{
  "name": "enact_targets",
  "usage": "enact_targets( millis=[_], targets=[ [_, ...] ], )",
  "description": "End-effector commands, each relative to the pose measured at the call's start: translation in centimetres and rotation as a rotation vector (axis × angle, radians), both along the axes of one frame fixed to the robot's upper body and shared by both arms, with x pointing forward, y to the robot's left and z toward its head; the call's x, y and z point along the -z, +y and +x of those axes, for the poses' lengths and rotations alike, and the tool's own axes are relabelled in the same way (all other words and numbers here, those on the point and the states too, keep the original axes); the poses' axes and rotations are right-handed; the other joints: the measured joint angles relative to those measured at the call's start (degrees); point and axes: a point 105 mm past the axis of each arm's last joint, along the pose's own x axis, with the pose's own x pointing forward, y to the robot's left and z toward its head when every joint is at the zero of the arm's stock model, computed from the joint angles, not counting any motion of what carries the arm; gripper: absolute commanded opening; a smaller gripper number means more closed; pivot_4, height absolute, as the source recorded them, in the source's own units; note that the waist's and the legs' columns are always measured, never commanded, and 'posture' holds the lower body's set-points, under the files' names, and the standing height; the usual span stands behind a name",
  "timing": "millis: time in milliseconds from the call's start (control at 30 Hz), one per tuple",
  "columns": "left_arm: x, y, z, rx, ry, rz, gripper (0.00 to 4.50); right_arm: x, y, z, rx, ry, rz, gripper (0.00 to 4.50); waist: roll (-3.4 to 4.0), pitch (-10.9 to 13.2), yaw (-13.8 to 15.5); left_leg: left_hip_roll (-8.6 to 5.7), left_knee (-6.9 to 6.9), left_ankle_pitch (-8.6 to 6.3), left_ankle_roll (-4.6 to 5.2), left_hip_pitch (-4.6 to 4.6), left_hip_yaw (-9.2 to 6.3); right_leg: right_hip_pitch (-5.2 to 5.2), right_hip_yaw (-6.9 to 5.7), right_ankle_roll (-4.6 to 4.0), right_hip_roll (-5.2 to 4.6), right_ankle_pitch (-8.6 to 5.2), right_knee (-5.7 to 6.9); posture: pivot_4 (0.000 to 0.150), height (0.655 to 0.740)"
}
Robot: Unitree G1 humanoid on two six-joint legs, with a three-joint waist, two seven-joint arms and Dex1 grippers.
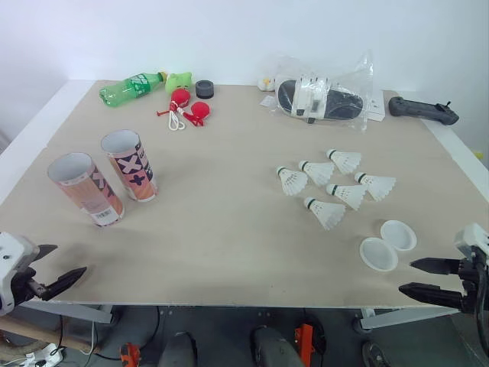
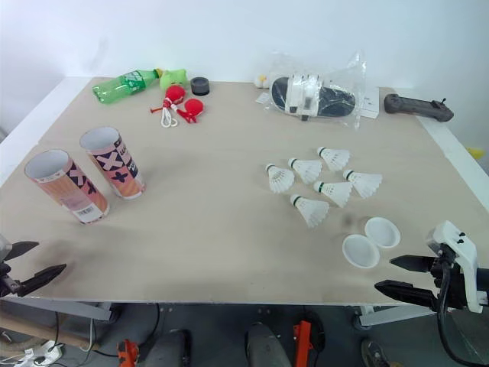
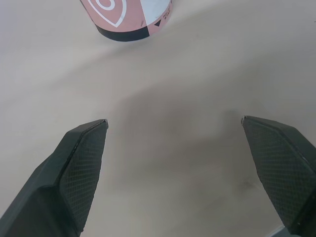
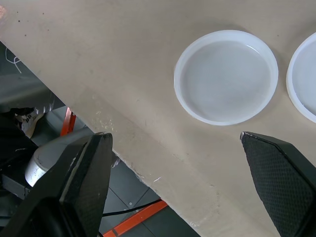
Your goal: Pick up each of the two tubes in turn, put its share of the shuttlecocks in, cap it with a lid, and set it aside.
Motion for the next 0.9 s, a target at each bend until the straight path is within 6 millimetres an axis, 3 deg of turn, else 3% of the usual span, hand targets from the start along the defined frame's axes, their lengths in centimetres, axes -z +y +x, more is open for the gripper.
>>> enact_targets(
  millis=[33,700,800,900],
  targets=[
    [-0.8,0.0,0.3,0.011,-0.011,0.013,4.50,-0.7,-0.1,0.1,-0.009,-0.031,-0.003,4.45,0.00,0.00,0.00,0.00,0.00,0.00,0.00,0.00,0.00,0.00,0.00,0.00,0.00,0.00,0.00,0.150,0.7400],
    [-1.0,-0.4,0.6,0.018,-0.013,-0.006,4.50,-0.5,-0.7,-0.2,-0.009,-0.014,0.008,4.45,0.01,0.00,0.00,0.00,0.14,0.00,0.00,0.02,0.00,-0.02,0.00,0.00,0.00,-0.01,0.22,0.150,0.7400],
    [-1.6,-0.7,1.1,0.006,-0.060,-0.035,4.50,-3.0,1.9,0.2,-0.101,-0.097,0.111,4.45,0.02,0.00,0.00,0.00,0.15,0.00,0.00,0.02,0.00,-0.03,0.00,-0.01,0.00,-0.02,0.27,0.150,0.7400],
    [-2.8,-1.7,2.0,-0.003,-0.148,-0.094,4.50,-6.0,7.0,1.1,-0.240,-0.211,0.224,4.45,0.11,0.00,-0.30,0.00,0.25,0.01,0.01,0.07,-0.01,-0.04,0.01,-0.03,0.03,-0.03,0.48,0.150,0.7400]
  ],
)
